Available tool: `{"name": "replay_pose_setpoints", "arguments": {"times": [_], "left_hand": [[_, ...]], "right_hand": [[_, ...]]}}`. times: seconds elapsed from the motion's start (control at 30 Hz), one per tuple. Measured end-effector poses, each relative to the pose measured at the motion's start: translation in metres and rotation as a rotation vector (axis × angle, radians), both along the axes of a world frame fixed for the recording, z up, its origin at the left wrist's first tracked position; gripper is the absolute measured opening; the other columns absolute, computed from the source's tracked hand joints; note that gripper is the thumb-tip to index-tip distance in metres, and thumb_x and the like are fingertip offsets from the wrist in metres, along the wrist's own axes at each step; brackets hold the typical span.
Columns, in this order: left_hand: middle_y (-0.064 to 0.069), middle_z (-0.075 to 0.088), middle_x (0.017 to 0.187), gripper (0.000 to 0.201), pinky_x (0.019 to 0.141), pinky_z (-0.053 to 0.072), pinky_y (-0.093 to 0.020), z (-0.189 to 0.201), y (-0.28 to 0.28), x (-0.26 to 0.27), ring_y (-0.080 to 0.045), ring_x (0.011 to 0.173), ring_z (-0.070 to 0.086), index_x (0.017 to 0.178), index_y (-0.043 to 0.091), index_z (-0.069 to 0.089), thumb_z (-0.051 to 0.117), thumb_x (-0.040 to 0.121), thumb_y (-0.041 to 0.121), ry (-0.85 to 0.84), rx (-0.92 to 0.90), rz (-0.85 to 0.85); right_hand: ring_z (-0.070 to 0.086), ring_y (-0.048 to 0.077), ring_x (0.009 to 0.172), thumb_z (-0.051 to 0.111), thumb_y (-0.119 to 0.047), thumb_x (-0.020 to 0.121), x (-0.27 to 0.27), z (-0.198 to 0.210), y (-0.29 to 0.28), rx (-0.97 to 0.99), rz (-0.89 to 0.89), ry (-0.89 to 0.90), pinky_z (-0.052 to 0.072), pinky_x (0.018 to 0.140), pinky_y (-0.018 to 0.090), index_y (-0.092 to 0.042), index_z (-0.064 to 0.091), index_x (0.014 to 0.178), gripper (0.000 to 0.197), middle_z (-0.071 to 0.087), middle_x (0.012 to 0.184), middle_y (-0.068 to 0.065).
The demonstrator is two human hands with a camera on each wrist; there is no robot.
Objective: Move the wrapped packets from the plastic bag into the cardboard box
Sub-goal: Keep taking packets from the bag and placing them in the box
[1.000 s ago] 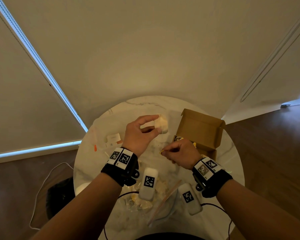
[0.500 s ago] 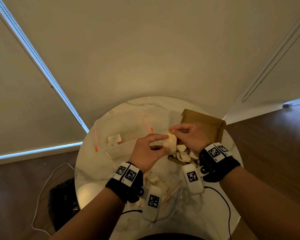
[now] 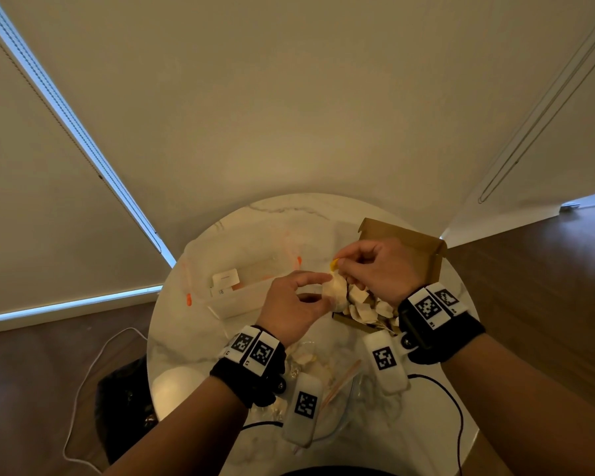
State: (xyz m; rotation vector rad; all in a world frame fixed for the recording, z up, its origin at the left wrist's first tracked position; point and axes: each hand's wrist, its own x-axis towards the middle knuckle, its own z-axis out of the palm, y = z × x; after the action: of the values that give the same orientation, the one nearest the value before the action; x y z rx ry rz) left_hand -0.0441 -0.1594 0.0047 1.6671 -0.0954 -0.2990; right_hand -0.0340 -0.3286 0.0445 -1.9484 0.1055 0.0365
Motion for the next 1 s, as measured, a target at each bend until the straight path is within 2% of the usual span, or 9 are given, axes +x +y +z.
{"name": "replay_pose_setpoints", "arguments": {"times": [0.2, 0.33, 0.43, 0.57, 0.67, 0.77, 0.83, 0.9, 1.0], "left_hand": [[0.006, 0.07, 0.109, 0.032, 0.071, 0.053, -0.014, 0.003, 0.001, 0.001, -0.009, 0.082, 0.073, 0.103, 0.018, 0.074, 0.08, 0.074, 0.006, 0.039, -0.021, 0.021], [0.005, 0.07, 0.11, 0.031, 0.074, 0.053, -0.016, 0.005, 0.002, 0.002, -0.009, 0.085, 0.072, 0.103, 0.02, 0.074, 0.08, 0.075, 0.007, 0.016, -0.034, 0.023], [0.01, 0.069, 0.109, 0.033, 0.075, 0.054, -0.016, 0.006, 0.003, 0.002, -0.008, 0.086, 0.072, 0.105, 0.019, 0.074, 0.08, 0.075, 0.006, 0.015, -0.039, 0.012], [0.006, 0.07, 0.111, 0.033, 0.081, 0.057, -0.025, 0.006, 0.003, 0.003, -0.015, 0.088, 0.073, 0.105, 0.016, 0.074, 0.078, 0.076, 0.002, 0.002, -0.059, -0.024], [0.0, 0.069, 0.113, 0.033, 0.08, 0.057, -0.025, 0.006, 0.004, 0.004, -0.017, 0.089, 0.073, 0.104, 0.014, 0.074, 0.077, 0.076, -0.002, -0.021, -0.077, -0.058], [-0.002, 0.069, 0.115, 0.033, 0.081, 0.057, -0.027, 0.005, 0.005, 0.005, -0.02, 0.09, 0.073, 0.105, 0.013, 0.074, 0.077, 0.076, -0.003, -0.029, -0.083, -0.073], [-0.002, 0.069, 0.115, 0.033, 0.081, 0.057, -0.027, 0.006, 0.006, 0.005, -0.02, 0.09, 0.073, 0.106, 0.012, 0.074, 0.076, 0.076, -0.003, -0.03, -0.099, -0.073], [-0.001, 0.069, 0.114, 0.033, 0.082, 0.058, -0.029, 0.007, 0.005, 0.005, -0.02, 0.091, 0.073, 0.106, 0.012, 0.074, 0.077, 0.076, -0.003, -0.034, -0.115, -0.066], [-0.003, 0.069, 0.114, 0.034, 0.084, 0.059, -0.033, 0.007, 0.006, 0.005, -0.022, 0.09, 0.073, 0.105, 0.012, 0.074, 0.075, 0.076, -0.005, -0.042, -0.126, -0.061]], "right_hand": [[0.057, 0.004, 0.046, 0.069, -0.01, 0.086, -0.005, 0.006, 0.001, 0.003, 0.04, -0.002, 0.045, 0.047, 0.016, -0.005, 0.073, 0.085, 0.007, 0.069, 0.065, 0.006], [0.059, 0.001, 0.049, 0.069, -0.006, 0.086, -0.011, 0.003, -0.003, -0.05, 0.077, -0.02, 0.048, 0.051, 0.015, -0.011, 0.069, 0.1, 0.015, 0.069, 0.069, 0.006], [0.061, 0.0, 0.057, 0.067, -0.011, 0.088, -0.012, -0.004, -0.009, -0.164, 0.099, 0.009, 0.05, 0.058, 0.015, -0.018, 0.068, 0.106, 0.019, 0.07, 0.075, 0.0], [0.063, 0.001, 0.073, 0.064, -0.014, 0.091, -0.01, -0.008, -0.014, -0.295, 0.148, 0.022, 0.049, 0.068, 0.016, -0.02, 0.07, 0.11, 0.021, 0.071, 0.092, -0.004], [0.06, -0.004, 0.072, 0.062, -0.014, 0.092, -0.01, -0.008, -0.015, -0.353, 0.178, 0.012, 0.044, 0.065, 0.009, -0.02, 0.071, 0.11, 0.021, 0.07, 0.094, -0.007], [0.061, -0.003, 0.068, 0.063, -0.015, 0.091, -0.01, -0.006, -0.016, -0.338, 0.178, 0.011, 0.044, 0.06, 0.01, -0.021, 0.072, 0.107, 0.019, 0.069, 0.087, -0.01], [0.064, 0.004, 0.07, 0.065, -0.015, 0.09, -0.01, -0.007, -0.015, -0.295, 0.166, 0.007, 0.052, 0.06, 0.017, -0.02, 0.072, 0.105, 0.018, 0.07, 0.085, -0.007], [0.068, 0.016, 0.073, 0.067, -0.014, 0.088, -0.011, -0.007, -0.014, -0.245, 0.143, -0.005, 0.058, 0.067, 0.03, -0.022, 0.072, 0.102, 0.016, 0.073, 0.084, 0.002], [0.068, 0.023, 0.073, 0.067, -0.013, 0.089, -0.012, -0.007, -0.015, -0.175, 0.137, 0.021, 0.057, 0.062, 0.027, -0.022, 0.071, 0.101, 0.016, 0.072, 0.082, 0.008]]}}
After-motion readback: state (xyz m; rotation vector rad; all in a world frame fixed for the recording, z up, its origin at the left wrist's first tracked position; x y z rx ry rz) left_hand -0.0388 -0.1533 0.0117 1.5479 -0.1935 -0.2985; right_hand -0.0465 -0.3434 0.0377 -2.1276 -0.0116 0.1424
